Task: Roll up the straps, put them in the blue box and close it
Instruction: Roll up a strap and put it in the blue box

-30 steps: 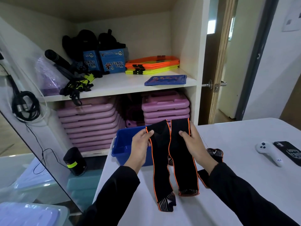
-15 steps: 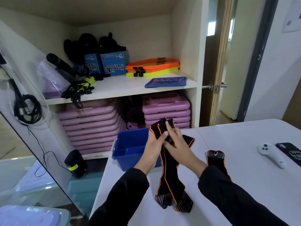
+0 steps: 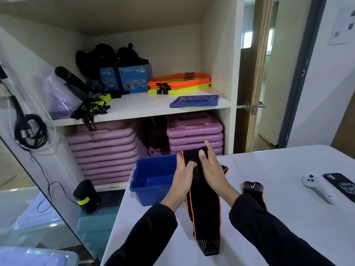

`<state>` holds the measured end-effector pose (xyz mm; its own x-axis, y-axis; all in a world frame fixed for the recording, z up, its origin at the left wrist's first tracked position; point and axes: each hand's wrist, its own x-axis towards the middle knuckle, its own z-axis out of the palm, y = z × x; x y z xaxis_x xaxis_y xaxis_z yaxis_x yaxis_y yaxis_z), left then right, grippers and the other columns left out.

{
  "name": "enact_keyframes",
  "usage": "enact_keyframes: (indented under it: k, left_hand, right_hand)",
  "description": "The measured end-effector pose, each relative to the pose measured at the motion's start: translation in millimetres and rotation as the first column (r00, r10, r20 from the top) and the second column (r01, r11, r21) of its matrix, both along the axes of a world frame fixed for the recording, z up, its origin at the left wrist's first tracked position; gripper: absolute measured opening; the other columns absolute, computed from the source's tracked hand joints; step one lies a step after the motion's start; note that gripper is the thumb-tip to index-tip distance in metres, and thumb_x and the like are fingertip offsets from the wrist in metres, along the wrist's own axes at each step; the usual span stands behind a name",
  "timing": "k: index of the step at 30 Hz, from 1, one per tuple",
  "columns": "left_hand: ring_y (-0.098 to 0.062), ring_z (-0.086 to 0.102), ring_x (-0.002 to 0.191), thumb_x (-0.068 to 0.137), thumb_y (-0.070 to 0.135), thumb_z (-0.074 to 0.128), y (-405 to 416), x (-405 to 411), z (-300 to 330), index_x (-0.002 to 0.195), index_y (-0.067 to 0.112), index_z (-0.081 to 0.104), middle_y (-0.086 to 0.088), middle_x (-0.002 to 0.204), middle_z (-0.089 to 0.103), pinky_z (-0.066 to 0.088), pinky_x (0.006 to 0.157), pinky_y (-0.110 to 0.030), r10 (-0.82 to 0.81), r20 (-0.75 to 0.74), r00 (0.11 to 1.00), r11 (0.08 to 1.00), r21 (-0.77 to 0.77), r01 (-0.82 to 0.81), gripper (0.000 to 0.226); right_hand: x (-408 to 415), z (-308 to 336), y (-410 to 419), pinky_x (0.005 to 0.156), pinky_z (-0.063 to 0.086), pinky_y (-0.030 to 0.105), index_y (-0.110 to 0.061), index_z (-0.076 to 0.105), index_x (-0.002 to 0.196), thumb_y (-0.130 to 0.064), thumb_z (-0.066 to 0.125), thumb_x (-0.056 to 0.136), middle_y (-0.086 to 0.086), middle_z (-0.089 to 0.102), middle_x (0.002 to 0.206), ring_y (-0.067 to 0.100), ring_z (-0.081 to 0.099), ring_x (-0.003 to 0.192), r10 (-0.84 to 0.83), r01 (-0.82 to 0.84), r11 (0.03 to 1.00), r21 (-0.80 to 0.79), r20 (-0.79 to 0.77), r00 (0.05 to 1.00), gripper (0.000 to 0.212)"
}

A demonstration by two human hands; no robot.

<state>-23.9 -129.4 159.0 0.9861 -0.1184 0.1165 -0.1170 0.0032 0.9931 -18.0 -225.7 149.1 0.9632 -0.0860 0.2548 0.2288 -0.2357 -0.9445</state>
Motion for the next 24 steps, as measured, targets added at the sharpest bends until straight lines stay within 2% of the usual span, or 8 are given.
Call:
enact_keyframes:
  k: [3,5,7,11,13,16,19,24]
  left_hand:
    - [-0.008,0.054,0.08,0.089,0.008,0.039,5.1,0.2,4.6,0.099,0.023,0.046,0.005,0.086,0.056,0.046,0.074,-0.024,0.034,0.045,0.998,0.996,-0.084,-0.03,0.019]
    - [-0.006,0.055,0.078,0.09,0.009,0.037,9.2,2.4,9.7,0.099,0.02,0.049,0.006,0.084,0.056,0.047,0.072,-0.023,0.049,0.064,0.997,0.99,-0.132,-0.04,0.018]
    - [-0.003,0.057,0.076,0.09,0.01,0.036,12.4,6.2,13.7,0.099,0.017,0.052,0.007,0.084,0.058,0.05,0.065,-0.016,0.041,0.071,0.997,0.986,-0.161,-0.029,0.02]
    - [-0.002,0.059,0.079,0.092,0.015,0.039,13.2,10.0,18.5,0.098,0.023,0.049,0.006,0.088,0.06,0.05,0.068,-0.018,0.007,0.056,0.998,0.98,-0.198,0.004,0.014]
    - [-0.002,0.061,0.086,0.092,0.021,0.048,13.3,10.2,17.0,0.102,0.028,0.048,0.01,0.093,0.062,0.049,0.071,-0.017,0.0,0.077,0.997,0.982,-0.187,0.015,0.012]
    - [-0.005,0.062,0.098,0.085,0.023,0.062,14.3,10.6,6.5,0.113,0.028,0.047,0.011,0.104,0.063,0.051,0.078,-0.018,-0.067,0.116,0.991,0.993,-0.093,0.078,0.032]
    - [-0.009,0.064,0.099,0.081,0.023,0.066,14.5,10.2,-8.9,0.109,0.025,0.056,0.004,0.106,0.067,0.052,0.082,-0.022,-0.143,0.047,0.989,0.99,0.01,0.143,0.029]
    - [-0.02,0.067,0.098,0.084,0.022,0.063,13.1,10.6,-19.3,0.102,0.017,0.062,-0.008,0.105,0.07,0.053,0.091,-0.033,-0.18,-0.056,0.982,0.984,-0.014,0.179,0.018]
  right_hand:
    - [-5.5,10.3,-4.3,0.105,0.026,0.021,-0.029,0.022,0.146,-0.036,0.041,0.096,-0.017,0.034,0.139,0.002,0.031,0.131,0.081,-0.072,0.97,0.234,-0.031,0.996,0.054]
    - [-6.8,15.2,-6.8,0.097,0.044,0.027,-0.023,0.049,0.13,-0.029,0.049,0.093,-0.008,0.059,0.122,0.013,0.055,0.116,0.201,-0.175,0.928,0.329,-0.046,0.979,0.037]
    - [-6.3,19.6,-6.2,0.09,0.051,0.03,-0.019,0.06,0.112,-0.02,0.055,0.09,0.001,0.069,0.105,0.02,0.065,0.102,0.249,-0.213,0.911,0.352,-0.059,0.967,0.023]
    - [-0.2,25.6,-1.6,0.081,0.053,0.025,-0.023,0.061,0.101,-0.013,0.057,0.089,0.0,0.07,0.097,0.015,0.067,0.091,0.196,-0.171,0.924,0.342,-0.04,0.98,0.016]
    - [2.2,28.9,0.4,0.086,0.053,0.031,-0.017,0.062,0.108,-0.015,0.058,0.088,0.005,0.07,0.103,0.02,0.067,0.098,0.171,-0.157,0.933,0.324,-0.016,0.985,0.02]
    - [8.8,39.6,-2.0,0.093,0.051,0.039,-0.01,0.059,0.114,-0.014,0.06,0.087,0.013,0.068,0.111,0.026,0.065,0.103,0.115,-0.107,0.904,0.415,0.007,0.993,0.027]
    - [16.2,58.3,-8.7,0.093,0.051,0.038,-0.017,0.059,0.11,-0.015,0.061,0.087,0.005,0.067,0.105,0.021,0.064,0.1,0.087,-0.102,0.893,0.438,0.053,0.995,0.024]
    - [23.4,76.7,-14.2,0.093,0.05,0.037,-0.024,0.061,0.099,-0.018,0.061,0.087,0.0,0.068,0.099,0.017,0.064,0.096,0.101,-0.145,0.902,0.407,0.127,0.987,0.014]
